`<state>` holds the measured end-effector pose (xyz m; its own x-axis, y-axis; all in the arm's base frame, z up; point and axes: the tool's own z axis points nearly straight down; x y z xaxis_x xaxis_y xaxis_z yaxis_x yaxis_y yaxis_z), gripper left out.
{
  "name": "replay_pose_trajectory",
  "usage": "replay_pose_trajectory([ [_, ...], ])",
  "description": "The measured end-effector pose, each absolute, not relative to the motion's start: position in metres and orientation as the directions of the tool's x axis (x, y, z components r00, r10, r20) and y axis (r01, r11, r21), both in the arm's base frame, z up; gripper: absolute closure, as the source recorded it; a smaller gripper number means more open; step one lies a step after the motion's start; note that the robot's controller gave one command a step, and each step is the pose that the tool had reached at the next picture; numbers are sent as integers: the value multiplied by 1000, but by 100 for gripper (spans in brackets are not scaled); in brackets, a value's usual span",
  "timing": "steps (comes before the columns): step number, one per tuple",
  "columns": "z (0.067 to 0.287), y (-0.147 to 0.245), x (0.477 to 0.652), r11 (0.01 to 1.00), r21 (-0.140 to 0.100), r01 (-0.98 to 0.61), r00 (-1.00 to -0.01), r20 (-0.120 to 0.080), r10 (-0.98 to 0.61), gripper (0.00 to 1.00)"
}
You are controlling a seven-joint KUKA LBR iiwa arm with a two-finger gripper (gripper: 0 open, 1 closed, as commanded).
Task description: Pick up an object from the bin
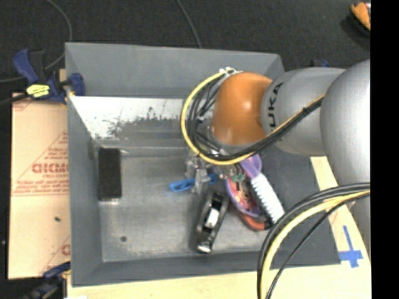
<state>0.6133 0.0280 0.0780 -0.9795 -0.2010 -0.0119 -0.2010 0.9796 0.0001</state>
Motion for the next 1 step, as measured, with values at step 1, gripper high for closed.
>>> replay_pose_trajectory([
  [1, 90, 28, 612, 980, 1, -200, -980, -5, -200, 100],
])
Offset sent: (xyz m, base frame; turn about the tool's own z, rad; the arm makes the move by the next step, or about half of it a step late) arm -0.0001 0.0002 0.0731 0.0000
